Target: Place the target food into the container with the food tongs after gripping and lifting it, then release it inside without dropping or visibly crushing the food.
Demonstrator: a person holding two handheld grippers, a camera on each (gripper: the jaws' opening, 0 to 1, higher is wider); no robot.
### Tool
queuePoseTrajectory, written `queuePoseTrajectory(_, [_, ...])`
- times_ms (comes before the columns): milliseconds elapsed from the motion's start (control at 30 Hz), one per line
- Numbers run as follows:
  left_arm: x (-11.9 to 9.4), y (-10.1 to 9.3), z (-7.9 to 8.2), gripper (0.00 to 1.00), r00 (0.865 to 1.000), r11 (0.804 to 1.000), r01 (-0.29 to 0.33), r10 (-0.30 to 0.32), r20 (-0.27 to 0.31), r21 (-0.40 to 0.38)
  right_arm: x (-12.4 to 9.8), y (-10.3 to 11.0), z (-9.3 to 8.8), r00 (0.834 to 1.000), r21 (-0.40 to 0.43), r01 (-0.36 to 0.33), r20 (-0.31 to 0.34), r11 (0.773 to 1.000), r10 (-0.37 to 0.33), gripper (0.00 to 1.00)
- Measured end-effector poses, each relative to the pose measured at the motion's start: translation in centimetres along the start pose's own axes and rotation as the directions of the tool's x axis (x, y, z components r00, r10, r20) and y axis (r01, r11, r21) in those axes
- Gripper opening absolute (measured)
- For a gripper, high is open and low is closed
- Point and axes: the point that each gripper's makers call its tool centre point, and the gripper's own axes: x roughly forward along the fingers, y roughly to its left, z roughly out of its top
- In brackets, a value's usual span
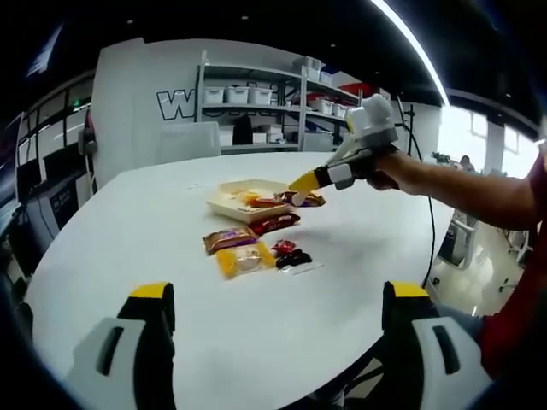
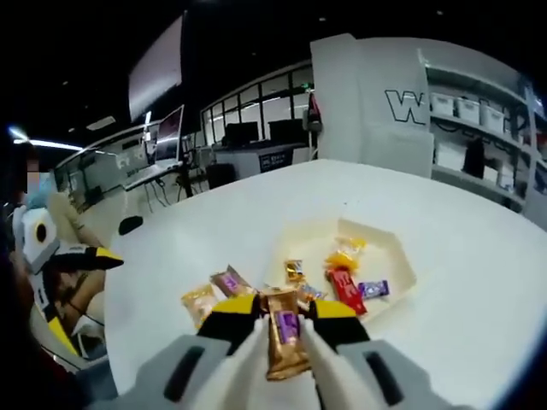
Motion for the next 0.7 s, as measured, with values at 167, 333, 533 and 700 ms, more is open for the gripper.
queuePoseTrajectory(167, [-0.1,0.2,0.0,0.99,1.0,1.0,-0.004,0.004,0.001,-0.003,0.0,-0.7,1.1,1.0,0.002,0.012,0.023,1.0,-0.012,0.17])
queuePoseTrajectory(333, [-0.1,0.2,-0.1,0.99,1.0,1.0,-0.005,0.005,0.001,-0.004,0.2,-1.5,1.9,0.999,0.007,0.026,0.037,1.0,-0.026,0.17])
queuePoseTrajectory(533, [-0.1,0.3,0.0,0.99,1.0,1.0,-0.006,0.006,0.0,-0.004,0.4,-2.1,2.5,0.999,0.021,0.031,0.044,0.999,-0.032,0.17])
queuePoseTrajectory(700, [0.0,0.4,0.1,0.99,1.0,1.0,-0.008,0.008,-0.001,-0.006,0.7,-1.9,2.8,0.998,0.013,0.03,0.047,0.999,-0.031,0.17])
